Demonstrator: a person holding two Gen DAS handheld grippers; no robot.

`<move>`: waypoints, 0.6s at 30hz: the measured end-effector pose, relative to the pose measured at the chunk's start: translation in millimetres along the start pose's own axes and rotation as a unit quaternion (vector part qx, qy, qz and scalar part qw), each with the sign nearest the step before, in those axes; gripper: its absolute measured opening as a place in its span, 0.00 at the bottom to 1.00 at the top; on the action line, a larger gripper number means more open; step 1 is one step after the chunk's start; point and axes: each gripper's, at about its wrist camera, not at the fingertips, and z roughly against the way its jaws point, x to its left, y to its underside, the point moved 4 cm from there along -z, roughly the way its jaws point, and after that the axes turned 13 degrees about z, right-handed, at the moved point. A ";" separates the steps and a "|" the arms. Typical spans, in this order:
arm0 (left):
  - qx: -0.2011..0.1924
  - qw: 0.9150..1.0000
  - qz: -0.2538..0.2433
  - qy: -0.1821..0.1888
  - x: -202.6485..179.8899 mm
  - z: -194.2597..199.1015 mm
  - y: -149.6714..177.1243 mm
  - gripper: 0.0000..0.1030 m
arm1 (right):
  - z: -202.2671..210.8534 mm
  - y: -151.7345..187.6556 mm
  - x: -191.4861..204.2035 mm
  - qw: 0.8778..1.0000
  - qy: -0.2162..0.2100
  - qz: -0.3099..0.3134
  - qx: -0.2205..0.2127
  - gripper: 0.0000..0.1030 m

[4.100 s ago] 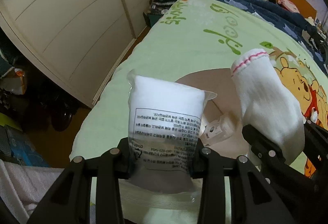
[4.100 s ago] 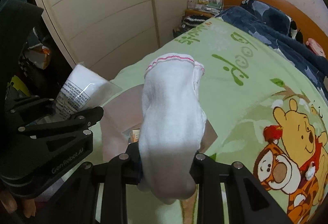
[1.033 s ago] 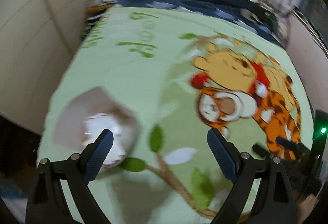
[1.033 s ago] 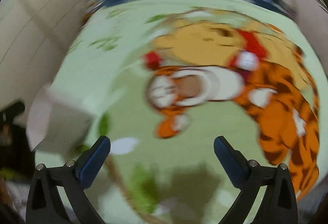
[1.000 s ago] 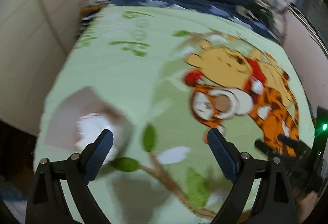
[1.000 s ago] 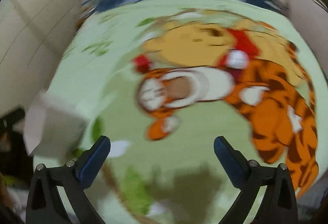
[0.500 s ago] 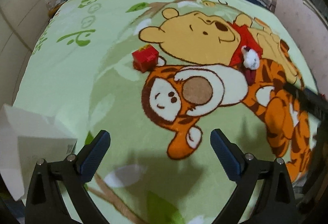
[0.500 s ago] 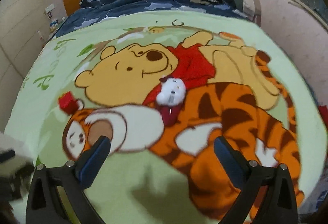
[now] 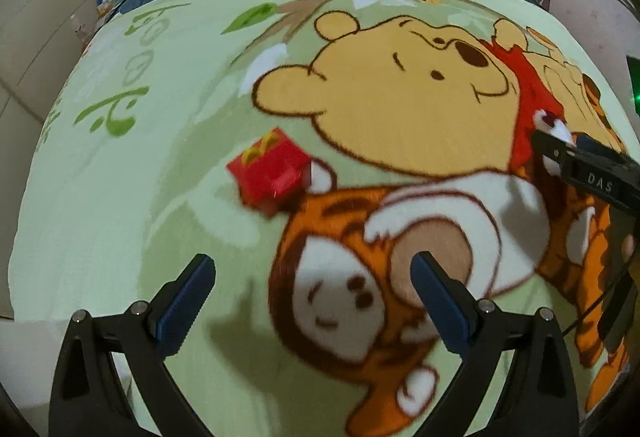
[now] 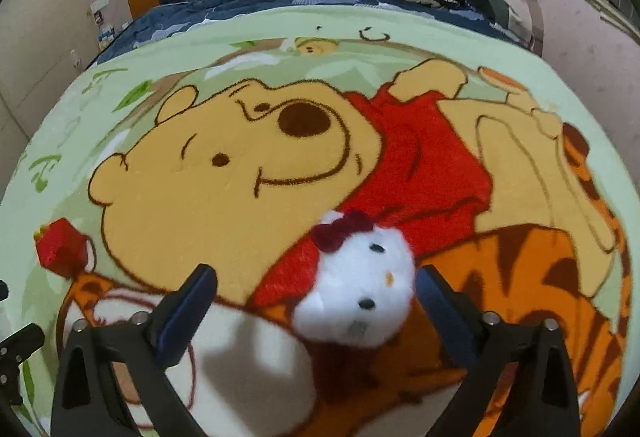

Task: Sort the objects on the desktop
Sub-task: 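Move both open grippers back toward the red block and Hello Kitty plush, then grasp the red block with the left gripper while the right grasps the Hello Kitty plush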

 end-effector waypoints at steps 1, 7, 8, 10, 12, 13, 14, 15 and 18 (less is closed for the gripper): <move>0.002 1.000 0.002 0.001 -0.9 -4.6 -2.0 0.96 | -4.0 0.4 0.2 1.000 -0.006 -0.003 0.001 0.84; 0.018 1.000 -0.015 0.007 -15.0 -23.9 -1.2 0.96 | -9.1 4.1 -7.9 1.000 0.012 -0.013 -0.006 0.19; 0.020 1.000 -0.020 0.007 -18.5 -26.1 -0.4 0.96 | -11.2 4.4 -9.6 1.000 0.017 -0.015 0.000 0.19; 0.024 0.999 -0.026 0.011 -23.9 -28.4 0.7 0.96 | -15.4 5.1 -13.0 0.999 0.025 -0.018 0.014 0.22; 0.026 0.999 -0.029 0.018 -28.1 -29.2 1.5 0.96 | -16.7 3.9 -13.0 0.999 0.031 -0.014 0.020 0.23; 0.026 0.999 -0.031 0.020 -29.6 -28.5 2.4 0.96 | -14.3 1.7 -9.1 0.999 0.034 -0.004 0.015 0.26; 0.026 0.999 -0.032 0.022 -30.1 -27.5 3.1 0.96 | -12.7 0.6 -5.7 0.999 0.034 0.001 0.012 0.28; 0.027 0.999 -0.031 0.024 -30.1 -26.8 3.9 0.96 | -11.1 -0.3 -2.4 0.999 0.034 0.006 0.008 0.31; 0.031 0.999 -0.026 0.031 -28.8 -24.5 4.9 0.96 | -8.2 -2.6 8.3 0.999 0.031 0.028 0.004 0.33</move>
